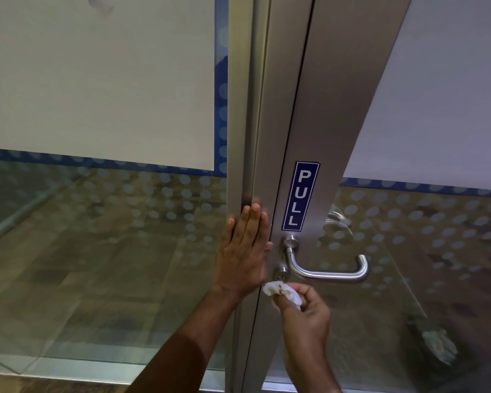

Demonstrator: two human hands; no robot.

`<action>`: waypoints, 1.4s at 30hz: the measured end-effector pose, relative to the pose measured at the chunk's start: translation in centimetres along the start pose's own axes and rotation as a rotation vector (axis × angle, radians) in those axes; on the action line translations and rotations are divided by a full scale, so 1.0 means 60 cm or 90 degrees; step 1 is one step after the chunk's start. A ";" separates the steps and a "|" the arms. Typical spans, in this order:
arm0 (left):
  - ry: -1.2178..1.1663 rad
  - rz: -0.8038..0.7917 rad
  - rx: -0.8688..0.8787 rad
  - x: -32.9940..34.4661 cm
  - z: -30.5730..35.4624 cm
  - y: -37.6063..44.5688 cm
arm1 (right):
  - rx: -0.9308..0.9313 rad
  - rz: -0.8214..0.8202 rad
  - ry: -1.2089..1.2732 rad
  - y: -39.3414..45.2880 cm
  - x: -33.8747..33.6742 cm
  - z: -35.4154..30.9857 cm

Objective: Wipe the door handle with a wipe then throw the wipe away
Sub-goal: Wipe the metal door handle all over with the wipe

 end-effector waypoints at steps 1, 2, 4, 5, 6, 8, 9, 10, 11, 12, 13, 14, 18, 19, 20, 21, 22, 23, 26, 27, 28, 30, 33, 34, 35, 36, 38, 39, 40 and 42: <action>0.002 0.000 0.002 0.000 -0.001 0.000 | 0.017 -0.015 0.040 0.000 0.006 0.003; 0.002 0.000 0.003 -0.001 -0.001 0.001 | 0.034 -0.026 0.077 0.001 0.012 0.006; -0.003 -0.003 0.002 -0.001 -0.002 0.002 | 0.074 -0.035 0.145 0.004 0.018 0.014; -0.006 -0.006 0.001 -0.001 -0.002 0.003 | 0.089 -0.036 0.171 0.006 0.022 0.017; -0.007 -0.010 0.000 -0.001 -0.001 0.004 | 0.095 -0.038 0.190 0.006 0.025 0.018; -0.003 -0.010 0.002 -0.003 0.000 0.005 | 0.084 -0.034 0.210 0.004 0.030 0.013; 0.001 -0.009 0.002 -0.004 0.000 0.005 | 0.076 -0.029 0.210 0.003 0.029 0.012; 0.003 -0.010 0.002 -0.004 0.000 0.005 | 0.068 -0.031 0.209 0.002 0.030 0.010; 0.002 -0.009 0.001 -0.005 0.000 0.005 | 0.064 -0.040 0.209 0.000 0.031 0.008; 0.000 -0.007 0.002 -0.005 0.000 0.005 | 0.065 -0.053 0.216 -0.001 0.033 0.008; 0.001 -0.007 0.002 -0.006 0.000 0.005 | 0.071 -0.060 0.229 -0.001 0.034 0.009; 0.004 -0.008 0.003 -0.005 0.000 0.005 | 0.081 -0.052 0.237 0.002 0.032 0.012; 0.013 -0.014 0.007 -0.002 0.000 0.003 | 0.126 -0.020 0.295 0.003 0.042 0.021; 0.016 -0.014 0.009 -0.001 0.000 0.003 | 0.138 -0.022 0.338 0.001 0.050 0.020; 0.017 -0.013 0.012 0.000 0.000 0.002 | 0.146 -0.028 0.390 0.000 0.059 0.017; 0.015 -0.010 0.014 0.000 0.000 0.001 | 0.151 -0.034 0.444 0.000 0.066 0.013; 0.014 -0.006 0.015 0.001 0.000 0.001 | 0.156 -0.038 0.489 0.002 0.072 0.008; 0.013 -0.001 0.014 0.000 0.000 0.000 | 0.163 -0.041 0.519 0.005 0.078 0.003; 0.010 0.013 0.006 -0.001 0.000 0.001 | 0.188 -0.039 0.542 0.013 0.092 -0.007; 0.009 0.014 0.004 0.000 0.000 0.000 | 0.198 -0.037 0.550 0.013 0.095 -0.006; 0.010 0.012 0.003 0.000 0.000 0.000 | 0.208 -0.034 0.561 0.014 0.098 -0.004; 0.014 0.009 0.006 0.000 0.000 0.000 | 0.217 -0.033 0.578 0.015 0.101 0.000; 0.023 0.007 0.010 -0.002 0.000 0.000 | 0.222 -0.037 0.577 0.016 0.100 0.003; 0.024 0.005 0.011 -0.002 0.000 0.001 | 0.224 -0.036 0.574 0.016 0.099 0.004; 0.023 0.003 0.011 -0.001 0.000 0.001 | 0.224 -0.033 0.570 0.017 0.098 0.004; 0.019 0.001 0.009 -0.001 -0.001 0.001 | 0.222 -0.027 0.563 0.018 0.096 0.005; 0.013 0.000 0.009 0.000 -0.001 0.000 | 0.218 -0.014 0.550 0.018 0.090 0.005; 0.012 0.001 0.009 0.001 -0.001 0.000 | 0.217 -0.013 0.545 0.018 0.088 0.006; 0.014 0.002 0.009 0.002 -0.001 -0.001 | 0.218 -0.014 0.541 0.018 0.087 0.006; 0.019 0.003 0.007 0.002 -0.001 -0.001 | 0.220 -0.020 0.533 0.017 0.084 0.006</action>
Point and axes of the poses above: each hand's wrist, its own y-axis towards the middle knuckle, its own x-axis out of the palm, z = x × y, the point moved 9 cm from there along y, towards the middle knuckle, and after that the axes turned 14 degrees about x, right-handed, at the moved point
